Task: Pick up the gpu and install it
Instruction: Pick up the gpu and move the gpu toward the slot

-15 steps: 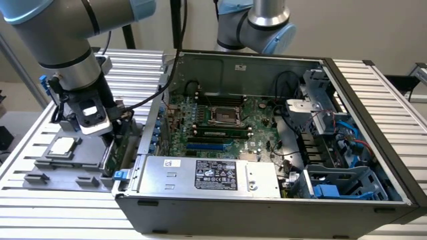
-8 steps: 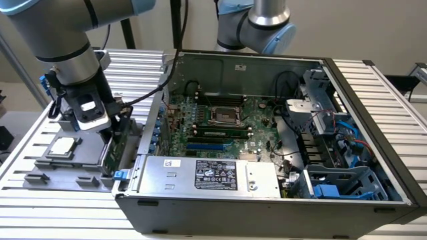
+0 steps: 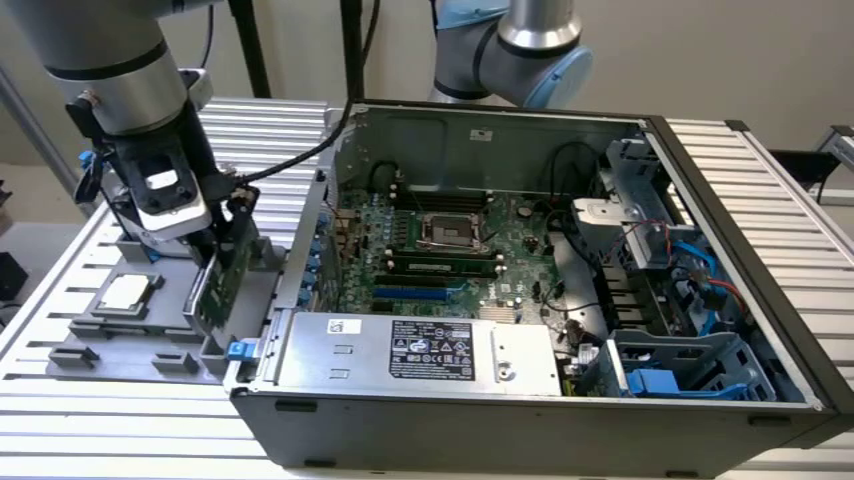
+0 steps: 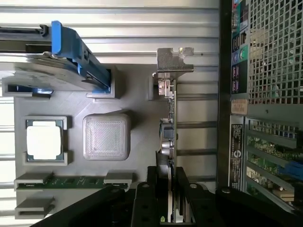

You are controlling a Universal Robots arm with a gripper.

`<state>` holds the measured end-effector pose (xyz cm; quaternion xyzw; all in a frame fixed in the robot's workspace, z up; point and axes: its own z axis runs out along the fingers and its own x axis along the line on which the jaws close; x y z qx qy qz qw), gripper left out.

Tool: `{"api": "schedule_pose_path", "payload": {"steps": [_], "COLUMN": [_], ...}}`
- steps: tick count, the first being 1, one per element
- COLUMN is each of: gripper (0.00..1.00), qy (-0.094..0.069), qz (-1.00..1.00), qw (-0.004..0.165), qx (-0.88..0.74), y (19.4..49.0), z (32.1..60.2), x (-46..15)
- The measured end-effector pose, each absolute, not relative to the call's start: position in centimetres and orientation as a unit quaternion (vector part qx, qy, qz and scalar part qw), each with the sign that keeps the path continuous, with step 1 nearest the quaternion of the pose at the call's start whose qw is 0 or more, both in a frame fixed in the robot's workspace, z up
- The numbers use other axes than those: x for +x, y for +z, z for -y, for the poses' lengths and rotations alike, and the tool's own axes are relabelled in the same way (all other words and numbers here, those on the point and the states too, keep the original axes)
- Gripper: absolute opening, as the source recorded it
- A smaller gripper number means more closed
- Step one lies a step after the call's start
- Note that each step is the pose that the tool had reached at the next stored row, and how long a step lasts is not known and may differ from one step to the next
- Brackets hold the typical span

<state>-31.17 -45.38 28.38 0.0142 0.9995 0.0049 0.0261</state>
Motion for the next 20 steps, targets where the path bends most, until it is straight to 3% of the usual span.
{"api": "schedule_pose_path", "payload": {"steps": [20], "gripper": [0.27], "qy": [0.007], "qz": [-1.000], "qw": [0.025], "qx": [0.004], "y": [37.5], "z": [45.4], "x": [-29.3]}}
